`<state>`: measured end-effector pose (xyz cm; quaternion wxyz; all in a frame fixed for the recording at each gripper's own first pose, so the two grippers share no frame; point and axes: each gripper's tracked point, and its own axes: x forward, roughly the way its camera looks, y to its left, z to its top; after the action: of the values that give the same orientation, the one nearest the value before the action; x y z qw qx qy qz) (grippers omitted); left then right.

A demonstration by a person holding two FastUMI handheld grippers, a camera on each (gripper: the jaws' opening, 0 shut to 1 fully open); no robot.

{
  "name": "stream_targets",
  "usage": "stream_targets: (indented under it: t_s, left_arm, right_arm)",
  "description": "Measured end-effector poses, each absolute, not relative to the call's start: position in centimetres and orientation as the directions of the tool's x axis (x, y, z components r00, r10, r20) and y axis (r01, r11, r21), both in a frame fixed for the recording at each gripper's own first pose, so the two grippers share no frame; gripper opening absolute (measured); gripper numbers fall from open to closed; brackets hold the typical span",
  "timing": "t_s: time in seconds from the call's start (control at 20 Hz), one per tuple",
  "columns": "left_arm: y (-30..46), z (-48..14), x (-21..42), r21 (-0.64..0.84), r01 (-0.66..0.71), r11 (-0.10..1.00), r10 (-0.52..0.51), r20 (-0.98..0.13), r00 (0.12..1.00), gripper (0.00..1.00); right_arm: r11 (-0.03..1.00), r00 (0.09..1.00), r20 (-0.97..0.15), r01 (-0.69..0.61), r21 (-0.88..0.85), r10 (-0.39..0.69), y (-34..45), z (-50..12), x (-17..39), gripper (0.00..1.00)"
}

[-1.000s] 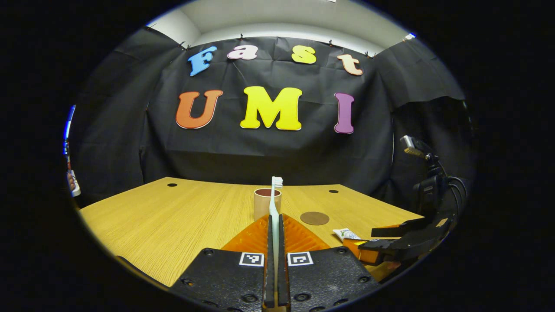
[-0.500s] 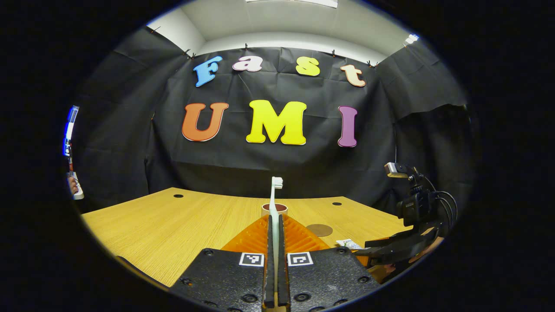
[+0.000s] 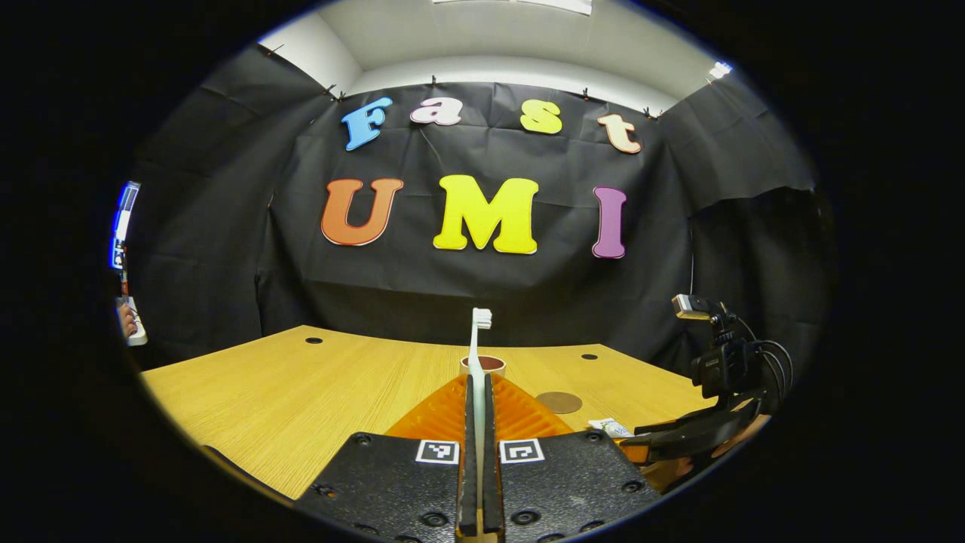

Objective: Put the toothbrush and toothpaste on the desktop into the cup, then pick up the cup and place it on the coaster on the desktop.

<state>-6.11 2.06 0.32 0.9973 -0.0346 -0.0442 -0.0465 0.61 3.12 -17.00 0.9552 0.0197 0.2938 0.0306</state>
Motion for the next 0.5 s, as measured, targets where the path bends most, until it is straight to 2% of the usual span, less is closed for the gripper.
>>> stream_targets:
  t_s: [0.1,0.2,0.3,0.4,0.5]
  left_arm:
    - [2.6,0.9,-6.1,-0.067,0.085,0.994,-0.078,0.098,0.992,0.06]
    - [3.1,1.7,-5.8,-0.075,0.078,0.994,-0.069,0.105,0.992,0.06]
    - [3.4,2.7,-5.6,-0.088,0.073,0.994,-0.062,0.114,0.992,0.06]
    - [3.6,3.4,-5.2,-0.095,0.067,0.993,-0.056,0.116,0.992,0.06]
    - [3.5,4.0,-4.8,-0.108,0.071,0.992,-0.058,0.113,0.992,0.06]
  right_arm:
    - [0.998,0.808,-0.588,-0.030,0.046,0.051,2.8,-17.9,0.9,0.68]
    - [0.999,0.798,-0.602,-0.021,0.045,0.043,2.6,-18.1,1.1,0.43]
    - [0.998,0.792,-0.609,-0.026,0.051,0.051,2.4,-18.1,1.1,0.32]
    - [0.997,0.787,-0.613,-0.032,0.071,0.070,2.5,-18.2,1.0,0.26]
    - [0.995,0.795,-0.600,-0.038,0.093,0.087,2.5,-17.9,0.9,0.26]
